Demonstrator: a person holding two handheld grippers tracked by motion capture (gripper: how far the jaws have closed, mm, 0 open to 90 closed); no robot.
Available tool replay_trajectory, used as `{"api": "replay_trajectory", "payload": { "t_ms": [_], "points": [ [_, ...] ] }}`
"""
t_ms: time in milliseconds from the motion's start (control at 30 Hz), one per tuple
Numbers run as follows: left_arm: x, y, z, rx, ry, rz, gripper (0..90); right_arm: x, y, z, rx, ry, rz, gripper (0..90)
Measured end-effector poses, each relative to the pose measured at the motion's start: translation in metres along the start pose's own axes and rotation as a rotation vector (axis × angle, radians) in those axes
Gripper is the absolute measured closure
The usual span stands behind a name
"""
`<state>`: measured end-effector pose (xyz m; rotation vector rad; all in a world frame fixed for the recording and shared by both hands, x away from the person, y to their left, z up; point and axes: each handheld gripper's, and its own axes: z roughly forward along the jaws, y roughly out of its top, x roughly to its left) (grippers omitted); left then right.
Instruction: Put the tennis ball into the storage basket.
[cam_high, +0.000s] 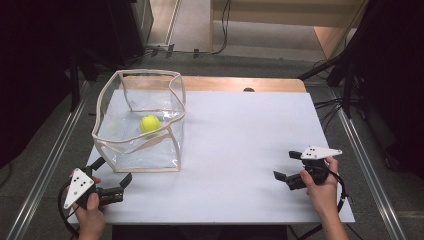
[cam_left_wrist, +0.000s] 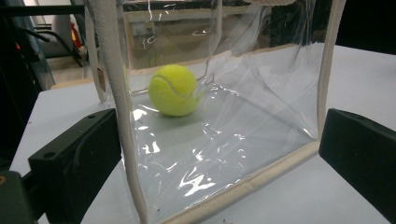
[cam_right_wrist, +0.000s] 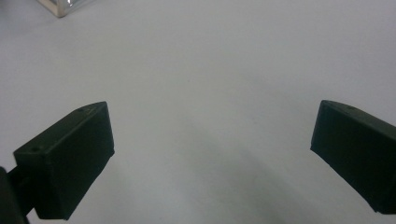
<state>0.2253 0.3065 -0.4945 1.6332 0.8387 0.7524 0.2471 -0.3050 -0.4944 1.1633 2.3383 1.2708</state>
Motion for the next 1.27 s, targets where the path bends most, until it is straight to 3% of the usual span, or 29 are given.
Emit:
{"api": "replay_trajectory", "payload": {
  "t_ms": [567, 1100, 1267],
  "points": [
    [0.0, 0.0, 0.0, 0.0, -0.001, 0.001, 0.0, -0.008, -0.022, -0.013, -0.075, -0.03, 0.045, 0.0],
    [0.0, 0.0, 0.0, -0.001, -0.004, 0.001, 0.0, -0.015, -0.041, -0.033, -0.195, -0.062, 0.091, 0.0],
    [0.0, 0.0, 0.0, 0.0, -0.003, 0.001, 0.0, -0.017, -0.044, -0.033, -0.198, -0.067, 0.101, 0.0]
  ]
}}
